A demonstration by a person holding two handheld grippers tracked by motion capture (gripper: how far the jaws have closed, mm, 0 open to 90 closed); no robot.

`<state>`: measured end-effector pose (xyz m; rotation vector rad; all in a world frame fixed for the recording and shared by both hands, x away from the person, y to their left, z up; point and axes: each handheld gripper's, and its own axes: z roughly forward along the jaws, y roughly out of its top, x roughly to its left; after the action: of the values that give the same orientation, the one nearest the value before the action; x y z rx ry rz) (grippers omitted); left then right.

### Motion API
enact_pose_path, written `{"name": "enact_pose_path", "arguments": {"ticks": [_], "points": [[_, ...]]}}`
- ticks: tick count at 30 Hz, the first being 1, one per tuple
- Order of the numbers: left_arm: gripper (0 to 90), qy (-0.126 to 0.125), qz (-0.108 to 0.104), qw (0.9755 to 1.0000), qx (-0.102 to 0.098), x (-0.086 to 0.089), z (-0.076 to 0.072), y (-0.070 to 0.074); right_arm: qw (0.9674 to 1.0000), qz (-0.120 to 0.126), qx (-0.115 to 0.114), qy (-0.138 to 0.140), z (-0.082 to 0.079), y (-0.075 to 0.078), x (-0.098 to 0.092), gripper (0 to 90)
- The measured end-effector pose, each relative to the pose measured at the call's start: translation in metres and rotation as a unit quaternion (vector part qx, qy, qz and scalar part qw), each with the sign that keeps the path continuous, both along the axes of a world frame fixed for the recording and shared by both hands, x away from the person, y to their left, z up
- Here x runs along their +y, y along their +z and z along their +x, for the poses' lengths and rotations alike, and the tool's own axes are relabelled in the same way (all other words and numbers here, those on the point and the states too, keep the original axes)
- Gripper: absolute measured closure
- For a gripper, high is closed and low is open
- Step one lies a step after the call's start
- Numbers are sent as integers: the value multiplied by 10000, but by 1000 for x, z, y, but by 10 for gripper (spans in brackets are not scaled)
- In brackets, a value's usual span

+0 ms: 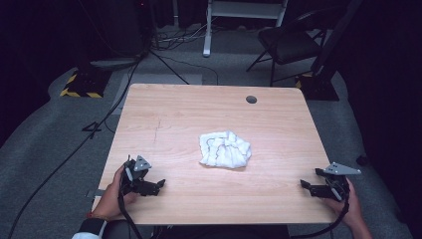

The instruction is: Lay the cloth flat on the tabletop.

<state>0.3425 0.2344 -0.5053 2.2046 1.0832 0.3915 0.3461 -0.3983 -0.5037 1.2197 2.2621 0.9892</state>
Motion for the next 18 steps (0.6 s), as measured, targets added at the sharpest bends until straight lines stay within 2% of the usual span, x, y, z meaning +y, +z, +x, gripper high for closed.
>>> {"name": "enact_pose_path", "arguments": {"ticks": [8, 10, 12, 14, 16, 18], "points": [[3, -72, 21, 10000, -11, -1, 0, 0, 10000, -23, 5, 97, 0, 0, 1, 153], [3, -103, -20, 9999, 8, -2, 1, 0, 9998, -91, -39, 163, 0, 1, 3, 154], [3, -297, 6, 9996, -2, -2, 4, 0, 9996, -154, -27, 244, 1, 2, 4, 157], [2, -394, 17, 9992, -19, -4, 7, 0, 9994, -145, 9, 318, 2, 3, 5, 201], [2, -510, 17, 9987, -6, -8, 10, 0, 9994, -191, -96, 282, 3, 5, 6, 275], [2, -521, 7, 9986, 1, -11, 11, 0, 9992, -149, -135, 337, 6, 10, 10, 296]]}}
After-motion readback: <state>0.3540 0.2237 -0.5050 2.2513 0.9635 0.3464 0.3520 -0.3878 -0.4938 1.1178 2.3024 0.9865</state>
